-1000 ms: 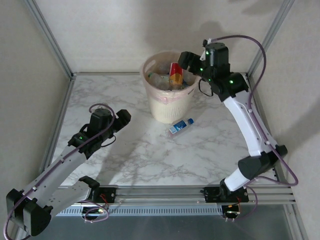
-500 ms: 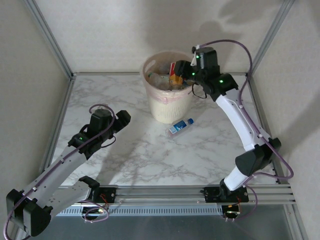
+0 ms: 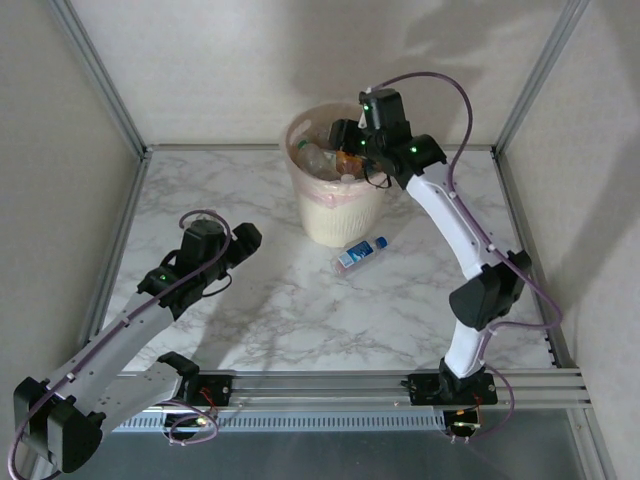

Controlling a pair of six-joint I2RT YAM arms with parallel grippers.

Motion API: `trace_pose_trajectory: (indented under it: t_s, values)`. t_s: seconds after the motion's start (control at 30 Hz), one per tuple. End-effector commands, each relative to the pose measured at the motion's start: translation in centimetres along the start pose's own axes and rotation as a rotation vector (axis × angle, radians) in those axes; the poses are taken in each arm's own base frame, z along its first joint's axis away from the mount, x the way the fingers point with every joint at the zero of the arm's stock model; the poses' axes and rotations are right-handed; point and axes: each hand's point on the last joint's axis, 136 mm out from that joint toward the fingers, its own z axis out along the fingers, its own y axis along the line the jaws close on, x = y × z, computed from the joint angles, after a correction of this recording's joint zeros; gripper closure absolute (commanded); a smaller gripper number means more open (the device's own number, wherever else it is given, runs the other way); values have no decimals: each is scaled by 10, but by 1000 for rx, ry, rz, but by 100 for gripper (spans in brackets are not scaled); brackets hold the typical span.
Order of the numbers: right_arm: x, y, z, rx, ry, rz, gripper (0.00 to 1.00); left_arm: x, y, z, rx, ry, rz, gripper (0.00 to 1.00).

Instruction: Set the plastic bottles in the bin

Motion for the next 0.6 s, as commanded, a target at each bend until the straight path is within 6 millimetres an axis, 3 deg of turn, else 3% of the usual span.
trace_pose_trajectory:
  t_s: [0.0,0.1,0.23,0.4,0.47,0.57]
  values:
    - [-2,-28,12,121,20,-7,51,-4,4,1,-11,-12,9,17]
    - [-10,-32,13,145,9,-6,52,-5,5,0,-14,-14,8,17]
    - [-26,-23,-4,111,-43,-11,51,-6,5,0,-14,-15,10,16]
    - [-46,-1,-56,50,-135,-25,39,-11,3,-1,-13,-22,11,16]
    - [-49,-5,-79,66,-168,-9,34,-12,3,-1,-13,-25,10,15]
    - [-37,-28,-108,131,-198,35,23,-13,2,-2,-10,-27,7,16]
